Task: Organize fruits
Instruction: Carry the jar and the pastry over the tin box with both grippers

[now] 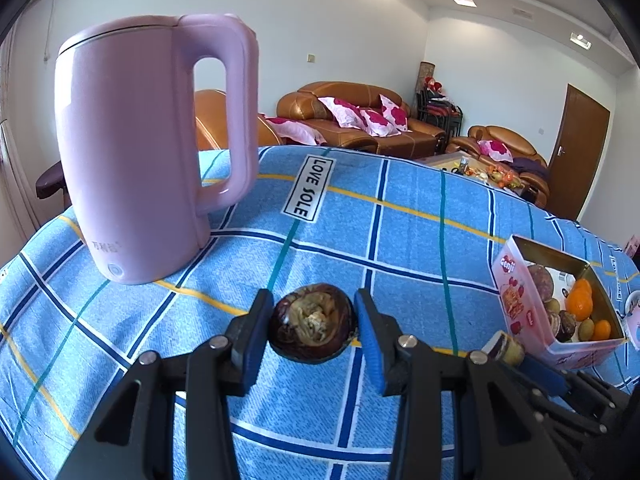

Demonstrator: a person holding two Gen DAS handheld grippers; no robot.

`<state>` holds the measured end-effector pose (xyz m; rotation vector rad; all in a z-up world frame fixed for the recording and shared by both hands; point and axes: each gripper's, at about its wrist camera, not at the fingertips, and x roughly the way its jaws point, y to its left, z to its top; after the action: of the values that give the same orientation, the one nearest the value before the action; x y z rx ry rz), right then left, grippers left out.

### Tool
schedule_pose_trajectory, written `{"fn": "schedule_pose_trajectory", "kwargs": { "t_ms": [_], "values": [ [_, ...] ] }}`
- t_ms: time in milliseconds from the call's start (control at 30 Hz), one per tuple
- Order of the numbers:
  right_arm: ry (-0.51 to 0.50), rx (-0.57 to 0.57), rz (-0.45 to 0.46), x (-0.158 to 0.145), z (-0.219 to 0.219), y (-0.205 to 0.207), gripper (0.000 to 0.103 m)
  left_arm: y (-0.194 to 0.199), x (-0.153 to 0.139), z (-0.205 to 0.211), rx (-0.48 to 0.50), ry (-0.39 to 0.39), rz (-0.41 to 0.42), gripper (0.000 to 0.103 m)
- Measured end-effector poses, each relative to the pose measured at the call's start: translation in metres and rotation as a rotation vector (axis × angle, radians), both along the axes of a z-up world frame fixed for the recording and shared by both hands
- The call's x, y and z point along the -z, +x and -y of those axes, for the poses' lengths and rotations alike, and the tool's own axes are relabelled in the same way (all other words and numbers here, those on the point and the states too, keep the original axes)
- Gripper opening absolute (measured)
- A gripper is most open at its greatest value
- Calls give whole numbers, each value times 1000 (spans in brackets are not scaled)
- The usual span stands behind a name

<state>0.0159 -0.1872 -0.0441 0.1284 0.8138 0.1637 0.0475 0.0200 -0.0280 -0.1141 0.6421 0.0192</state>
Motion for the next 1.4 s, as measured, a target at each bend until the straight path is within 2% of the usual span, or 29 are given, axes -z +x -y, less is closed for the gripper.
{"fn": "schedule_pose_trajectory", "kwargs": {
  "t_ms": [167, 333, 500, 767, 867, 900, 933, 1033, 1133, 1300, 1400],
  "values": [
    [56, 10, -51, 6, 6, 16, 37, 0, 0, 2, 3, 8, 0, 43],
    [106, 18, -45, 6, 3, 23, 48, 1, 1, 1, -2, 8, -6, 43],
    [123, 72, -60, 4, -2, 32, 52, 2, 1, -2, -11, 2, -9, 43],
    [53, 231, -67, 1, -18, 60, 52, 5, 1, -11, -38, -8, -13, 44],
    [-15, 234, -52, 1, -26, 62, 52, 6, 3, -10, -40, 2, -21, 44],
    [-23, 228, -54, 0, -26, 61, 50, 6, 3, -10, -39, 5, -19, 44],
    [-34, 221, -54, 0, -25, 60, 43, 6, 2, -9, -38, 9, -16, 44],
    [-32, 178, -52, -2, -20, 53, 43, 5, 2, -6, -39, 34, -4, 43],
    [-6, 99, 7, -10, -17, 34, 43, 3, 1, -2, -34, 52, 7, 43],
    [-95, 20, 212, -32, -12, -11, 43, -3, -2, 0, -34, 51, 41, 43],
    [-131, 17, 288, -39, -4, -32, 43, -8, -4, 5, -36, 41, 47, 43]
  ]
}}
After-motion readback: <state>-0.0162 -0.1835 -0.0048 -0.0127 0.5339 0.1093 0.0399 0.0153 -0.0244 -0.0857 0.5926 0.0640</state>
